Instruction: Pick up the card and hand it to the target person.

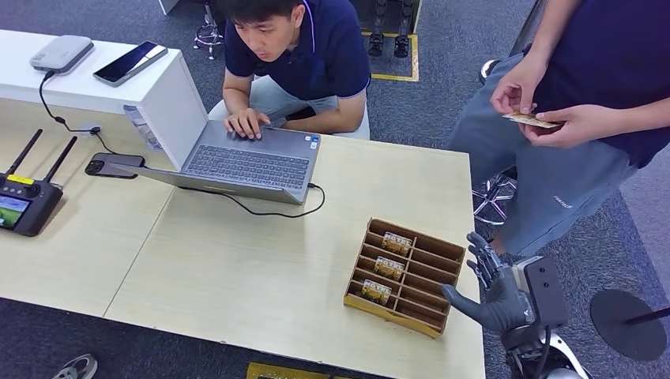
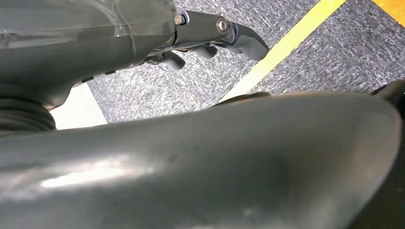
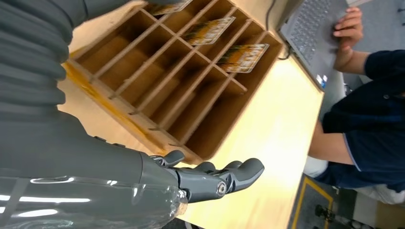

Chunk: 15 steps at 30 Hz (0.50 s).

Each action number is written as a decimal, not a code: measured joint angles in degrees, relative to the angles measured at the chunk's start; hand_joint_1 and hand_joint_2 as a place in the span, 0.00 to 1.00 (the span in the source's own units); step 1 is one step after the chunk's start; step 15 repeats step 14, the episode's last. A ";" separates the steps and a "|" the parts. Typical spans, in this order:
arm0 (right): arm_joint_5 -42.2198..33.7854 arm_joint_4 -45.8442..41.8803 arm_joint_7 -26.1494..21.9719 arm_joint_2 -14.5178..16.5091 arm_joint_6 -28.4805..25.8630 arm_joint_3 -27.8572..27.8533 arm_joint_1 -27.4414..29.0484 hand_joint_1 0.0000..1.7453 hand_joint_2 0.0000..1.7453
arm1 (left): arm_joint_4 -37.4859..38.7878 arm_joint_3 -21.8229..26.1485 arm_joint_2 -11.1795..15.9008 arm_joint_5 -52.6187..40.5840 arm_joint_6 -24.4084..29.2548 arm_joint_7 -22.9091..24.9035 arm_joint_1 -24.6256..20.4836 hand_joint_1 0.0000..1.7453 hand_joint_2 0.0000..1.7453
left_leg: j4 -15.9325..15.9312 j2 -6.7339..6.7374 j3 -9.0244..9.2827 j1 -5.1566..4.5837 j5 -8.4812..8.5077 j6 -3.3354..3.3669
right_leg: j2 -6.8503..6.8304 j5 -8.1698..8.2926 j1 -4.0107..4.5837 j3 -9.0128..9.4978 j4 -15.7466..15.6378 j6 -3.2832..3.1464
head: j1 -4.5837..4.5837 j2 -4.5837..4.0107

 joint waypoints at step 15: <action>-0.05 -0.93 -0.13 -0.73 0.47 -0.83 2.37 0.37 1.00 | 0.00 0.80 0.26 0.07 0.64 -0.66 0.01 0.00 0.00 | 0.00 0.00 -0.01 0.00 0.00 0.00 | 0.02 0.00 0.00 0.00 0.01 0.00 | -0.01 0.00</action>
